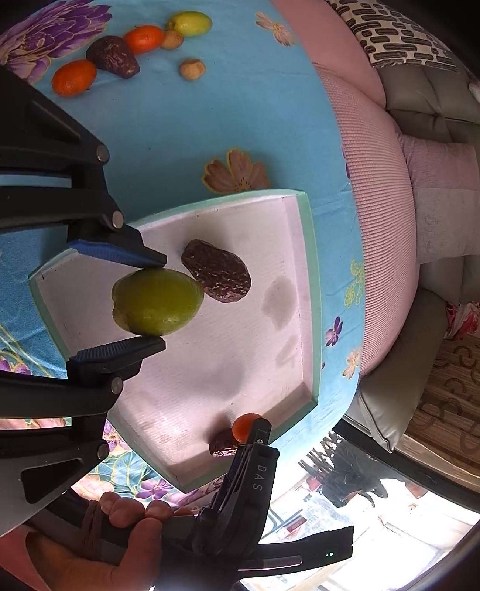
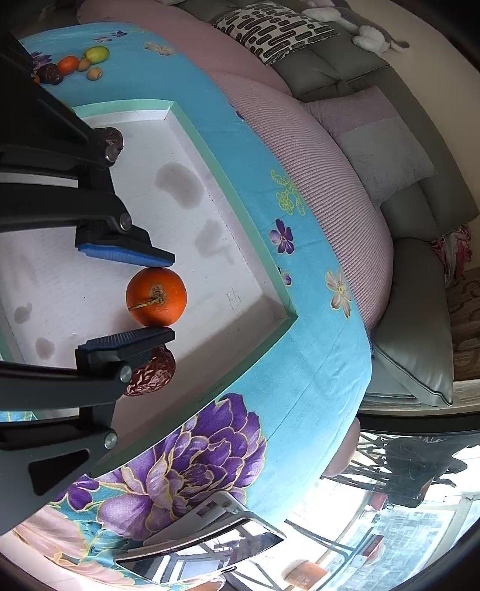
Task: Organize fruits
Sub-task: 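Carry the green fruit and the tangerine over the white tray, then open both tools to set the green fruit and tangerine in the tray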
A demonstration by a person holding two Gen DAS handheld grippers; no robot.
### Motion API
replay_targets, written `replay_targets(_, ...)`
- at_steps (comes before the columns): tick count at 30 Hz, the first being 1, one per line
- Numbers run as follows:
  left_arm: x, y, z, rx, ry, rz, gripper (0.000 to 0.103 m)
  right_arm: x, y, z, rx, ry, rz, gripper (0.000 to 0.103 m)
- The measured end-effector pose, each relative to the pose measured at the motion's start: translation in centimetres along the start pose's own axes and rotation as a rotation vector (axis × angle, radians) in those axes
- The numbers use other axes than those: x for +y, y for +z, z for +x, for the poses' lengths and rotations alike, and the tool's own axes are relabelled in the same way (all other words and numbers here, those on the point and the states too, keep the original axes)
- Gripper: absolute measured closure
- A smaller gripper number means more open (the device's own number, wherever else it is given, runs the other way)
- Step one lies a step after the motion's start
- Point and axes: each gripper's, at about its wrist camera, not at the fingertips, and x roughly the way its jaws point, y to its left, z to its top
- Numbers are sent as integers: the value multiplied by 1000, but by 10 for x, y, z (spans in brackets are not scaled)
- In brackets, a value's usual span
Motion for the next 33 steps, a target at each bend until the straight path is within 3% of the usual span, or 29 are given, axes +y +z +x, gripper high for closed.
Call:
replay_targets(9, -3, -7, 18, 58, 32, 26, 63, -1, -5, 19, 53, -39, -12, 68)
replay_targets(33, -6, -4, 13, 53, 53, 55, 62, 2, -5, 27, 61, -65, -34, 68)
